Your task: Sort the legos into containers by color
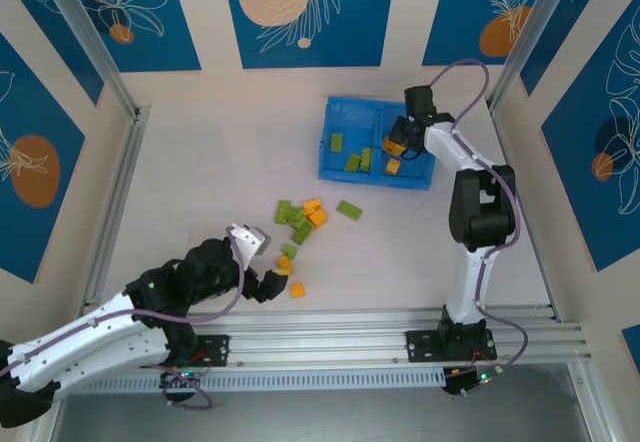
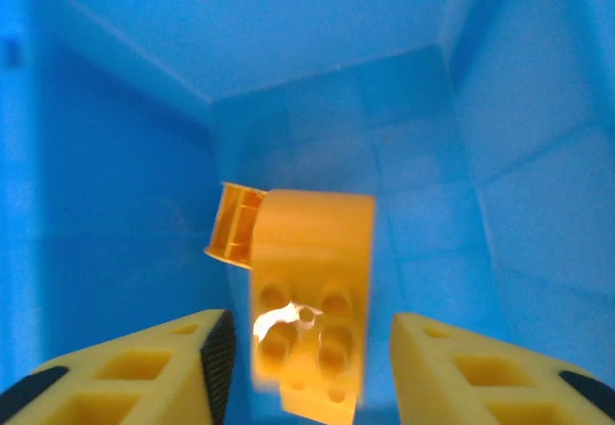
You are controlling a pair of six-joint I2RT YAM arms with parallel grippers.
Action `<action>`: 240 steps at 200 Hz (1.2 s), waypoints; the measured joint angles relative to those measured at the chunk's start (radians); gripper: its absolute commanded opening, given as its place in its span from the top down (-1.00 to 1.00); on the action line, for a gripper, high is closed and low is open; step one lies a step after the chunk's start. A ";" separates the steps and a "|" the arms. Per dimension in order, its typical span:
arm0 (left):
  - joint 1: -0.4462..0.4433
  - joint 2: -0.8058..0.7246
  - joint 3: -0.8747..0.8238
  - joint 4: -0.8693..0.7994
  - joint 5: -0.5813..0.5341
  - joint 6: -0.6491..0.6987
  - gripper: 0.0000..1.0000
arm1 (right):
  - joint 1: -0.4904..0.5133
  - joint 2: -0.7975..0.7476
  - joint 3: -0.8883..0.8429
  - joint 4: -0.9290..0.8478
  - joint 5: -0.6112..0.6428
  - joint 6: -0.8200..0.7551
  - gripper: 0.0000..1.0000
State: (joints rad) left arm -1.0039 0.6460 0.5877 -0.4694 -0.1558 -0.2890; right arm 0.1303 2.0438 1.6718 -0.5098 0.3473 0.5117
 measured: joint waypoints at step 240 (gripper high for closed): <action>0.071 0.800 0.414 -0.152 -0.183 -0.307 -0.80 | 0.277 -1.071 -0.679 -0.160 -0.495 0.099 -0.75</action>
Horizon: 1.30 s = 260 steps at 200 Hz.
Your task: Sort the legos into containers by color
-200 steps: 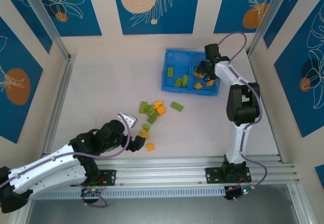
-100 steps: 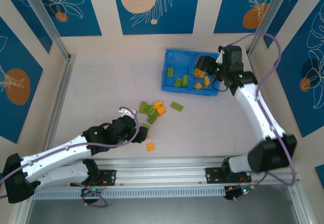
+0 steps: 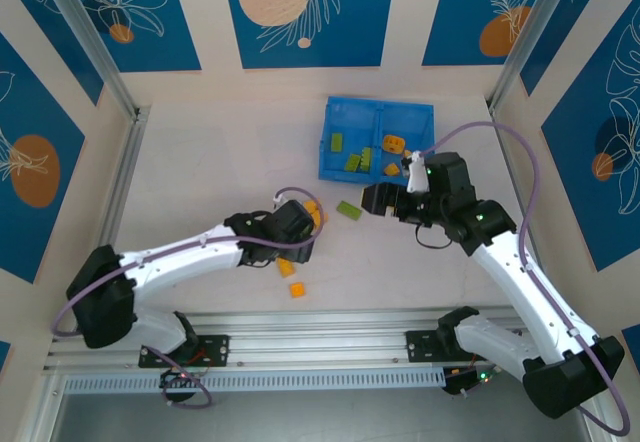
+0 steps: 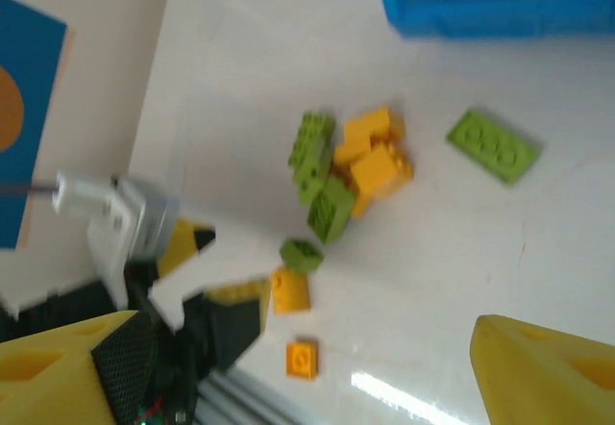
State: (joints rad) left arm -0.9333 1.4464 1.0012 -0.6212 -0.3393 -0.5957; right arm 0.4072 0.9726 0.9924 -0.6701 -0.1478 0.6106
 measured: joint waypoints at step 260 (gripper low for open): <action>0.019 0.106 0.323 0.007 0.053 0.220 0.42 | 0.084 -0.143 -0.122 -0.108 -0.022 0.104 -0.80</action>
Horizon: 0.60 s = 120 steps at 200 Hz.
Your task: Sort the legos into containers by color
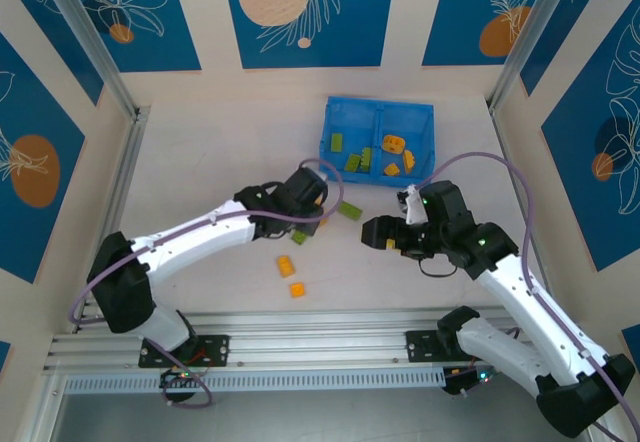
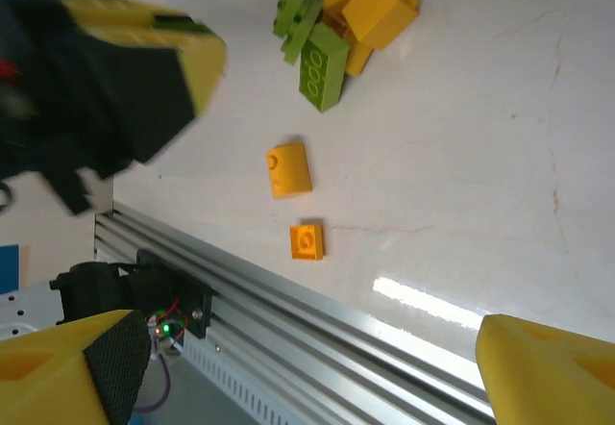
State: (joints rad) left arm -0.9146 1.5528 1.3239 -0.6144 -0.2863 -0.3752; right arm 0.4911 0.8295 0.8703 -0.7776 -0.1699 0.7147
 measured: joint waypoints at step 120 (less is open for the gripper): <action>0.217 0.960 1.098 0.019 -0.001 0.191 0.35 | 0.001 -0.182 -0.014 -0.034 0.090 0.079 -0.79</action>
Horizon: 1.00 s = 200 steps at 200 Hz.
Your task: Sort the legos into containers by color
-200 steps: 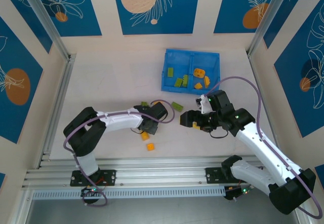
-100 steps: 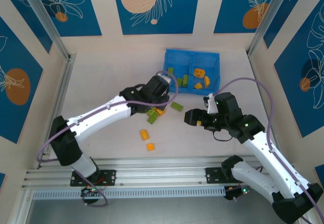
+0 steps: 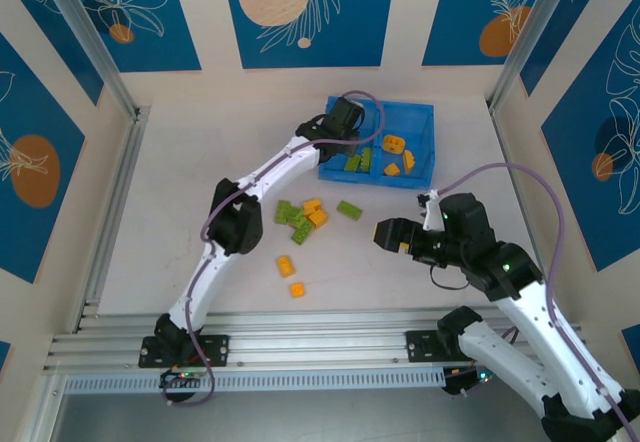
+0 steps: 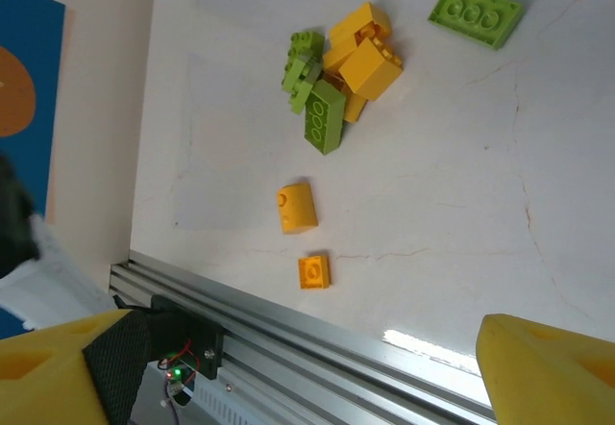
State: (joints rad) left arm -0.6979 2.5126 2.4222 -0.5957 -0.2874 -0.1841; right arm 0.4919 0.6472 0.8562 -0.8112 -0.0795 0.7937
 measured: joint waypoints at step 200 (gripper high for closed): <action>-0.249 -1.234 -1.062 0.345 0.098 0.106 -0.32 | 0.095 0.053 -0.079 0.045 0.010 -0.022 -0.79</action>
State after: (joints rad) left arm -0.9466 1.2789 1.3602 -0.2508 -0.1894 -0.0784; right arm 0.5865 0.7002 0.7769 -0.7666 -0.0692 0.7719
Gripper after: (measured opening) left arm 0.655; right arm 0.899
